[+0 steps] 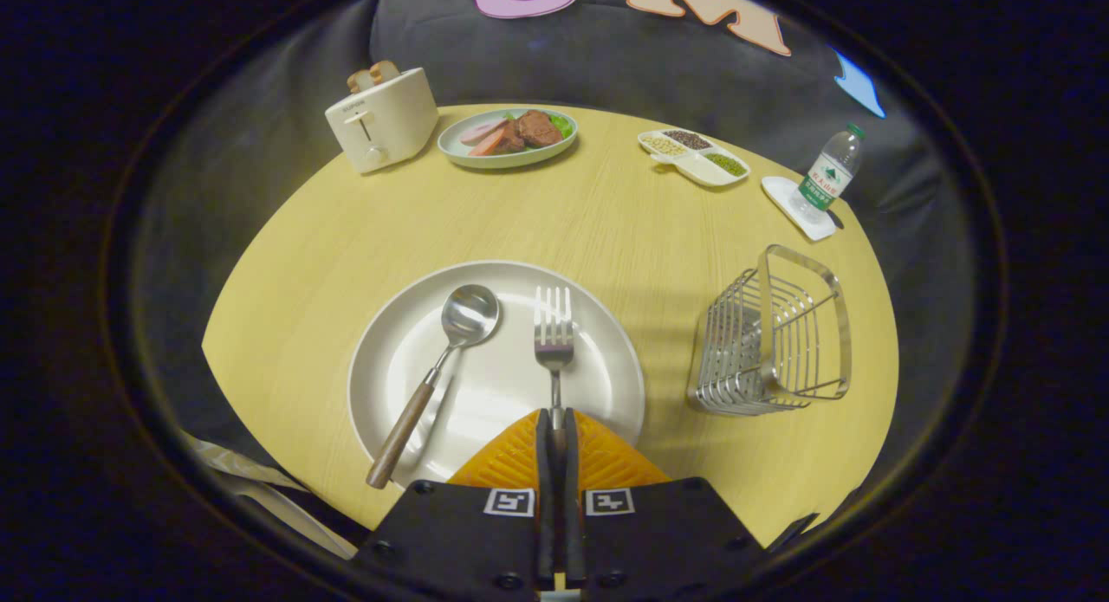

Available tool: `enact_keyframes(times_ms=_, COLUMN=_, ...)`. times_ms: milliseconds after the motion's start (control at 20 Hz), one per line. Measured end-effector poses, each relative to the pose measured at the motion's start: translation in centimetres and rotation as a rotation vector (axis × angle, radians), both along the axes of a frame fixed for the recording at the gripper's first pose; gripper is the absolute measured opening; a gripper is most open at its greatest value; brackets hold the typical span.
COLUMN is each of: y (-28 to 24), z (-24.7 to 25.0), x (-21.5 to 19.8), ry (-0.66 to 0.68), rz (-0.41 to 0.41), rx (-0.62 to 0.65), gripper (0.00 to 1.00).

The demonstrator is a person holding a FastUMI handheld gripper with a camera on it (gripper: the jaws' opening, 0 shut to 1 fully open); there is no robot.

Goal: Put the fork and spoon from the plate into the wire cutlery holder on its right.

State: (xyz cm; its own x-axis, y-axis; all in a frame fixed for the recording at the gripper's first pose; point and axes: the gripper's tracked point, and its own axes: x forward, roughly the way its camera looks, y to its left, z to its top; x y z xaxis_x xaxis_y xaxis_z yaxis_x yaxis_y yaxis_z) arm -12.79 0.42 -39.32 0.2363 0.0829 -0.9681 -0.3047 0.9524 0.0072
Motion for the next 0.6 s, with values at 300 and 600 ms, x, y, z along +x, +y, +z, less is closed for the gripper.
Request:
enact_keyframes(times_ms=300, y=-2.2, z=2.6, x=1.4, ry=0.014, rz=0.018, rx=-0.02, gripper=0.07)
enact_keyframes(times_ms=600, y=-5.9, z=5.7, x=3.1, ry=0.002, rz=0.014, rx=-0.059, gripper=0.07)
